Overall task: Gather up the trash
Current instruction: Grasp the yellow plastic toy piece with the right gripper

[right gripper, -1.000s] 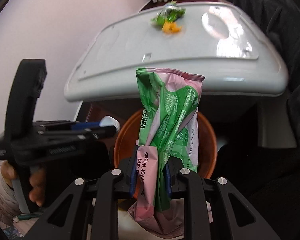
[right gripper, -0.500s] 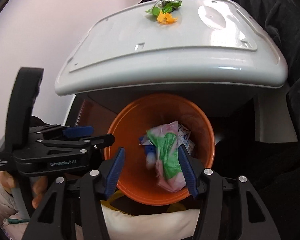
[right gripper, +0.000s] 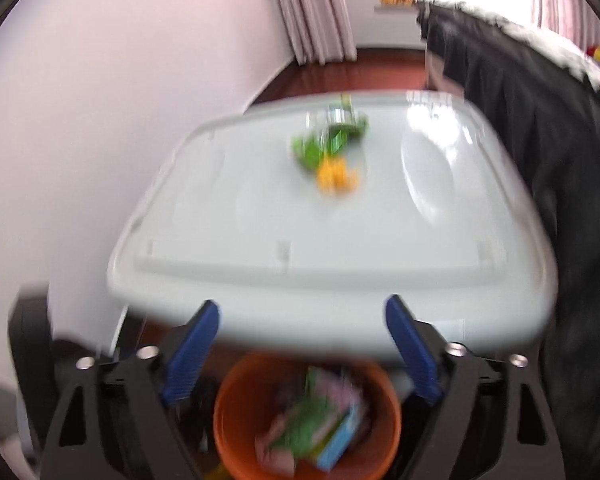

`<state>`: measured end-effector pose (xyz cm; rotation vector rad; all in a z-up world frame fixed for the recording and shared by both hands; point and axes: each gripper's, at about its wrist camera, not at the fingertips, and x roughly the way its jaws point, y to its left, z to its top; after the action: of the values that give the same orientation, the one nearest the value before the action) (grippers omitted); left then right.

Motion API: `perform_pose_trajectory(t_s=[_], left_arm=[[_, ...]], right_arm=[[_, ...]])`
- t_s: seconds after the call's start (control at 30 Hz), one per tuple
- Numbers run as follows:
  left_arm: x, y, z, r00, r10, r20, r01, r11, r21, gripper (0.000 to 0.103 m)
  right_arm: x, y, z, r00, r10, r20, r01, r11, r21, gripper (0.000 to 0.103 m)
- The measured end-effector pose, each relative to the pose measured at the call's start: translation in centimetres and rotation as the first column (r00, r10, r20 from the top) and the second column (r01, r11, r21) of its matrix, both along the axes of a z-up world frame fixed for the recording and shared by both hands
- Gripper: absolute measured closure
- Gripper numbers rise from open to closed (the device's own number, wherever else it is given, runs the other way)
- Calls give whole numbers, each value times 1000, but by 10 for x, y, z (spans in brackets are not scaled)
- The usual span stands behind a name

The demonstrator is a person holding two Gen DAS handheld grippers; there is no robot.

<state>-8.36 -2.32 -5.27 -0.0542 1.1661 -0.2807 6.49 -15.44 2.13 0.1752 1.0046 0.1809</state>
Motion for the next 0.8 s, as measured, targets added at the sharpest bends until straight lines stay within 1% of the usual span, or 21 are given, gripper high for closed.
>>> perform_pose_trajectory(t_s=[0.07,0.2,0.23,0.27,0.33,0.37,0.47,0.53,0.6,0.63,0.67,0.73,0.77,0.8], left_arm=[[5,3,1,1000,3,15,-3,1000,8,34],[15,8,-1,1000,3,20,-3,1000,-4,34],[17,10,-2,1000,3,19,-3,1000,-10,34],[19,11,-3,1000,-1,15,1,1000,-16,34],[21,11,-7,1000,1,6,-1,1000,-26,34],[22,12,-8,1000,0,-2,0,999,-35,34],[24,12,-12,1000,-5,-26,4,999,-54,34],[25,12,-13,999,-11,-34,8,998,-66,34],[26,10,-14,999,-17,-40,15,997,-71,34],[27,9,-15,999,-20,-43,17,997,-74,34],[27,9,-15,999,-22,-47,18,997,-76,34],[28,8,-17,998,-26,-56,21,996,-84,34],[29,8,-17,998,-28,-60,22,996,-87,34],[29,8,-17,998,-28,-61,23,996,-87,34]], right_arm=[[38,9,2,999,1,35,0,1000,-26,17],[95,19,-15,1000,2,17,-1,996,-92,18],[108,20,-21,1000,6,11,-5,995,-102,20],[115,23,-27,1000,13,9,-12,994,-112,25],[133,25,-44,999,31,-14,-32,987,-158,29],[138,23,-50,999,40,-23,-43,986,-159,31],[155,24,-69,996,59,-61,-69,984,-166,31],[164,24,-80,995,73,-70,-85,980,-181,31],[169,26,-87,993,88,-79,-102,978,-183,33],[172,27,-90,992,94,-81,-108,976,-189,37],[175,28,-94,990,111,-88,-126,974,-188,44],[181,29,-99,988,117,-100,-136,970,-201,46],[183,29,-101,987,120,-106,-139,969,-203,50],[186,28,-105,986,120,-117,-142,969,-200,50]])
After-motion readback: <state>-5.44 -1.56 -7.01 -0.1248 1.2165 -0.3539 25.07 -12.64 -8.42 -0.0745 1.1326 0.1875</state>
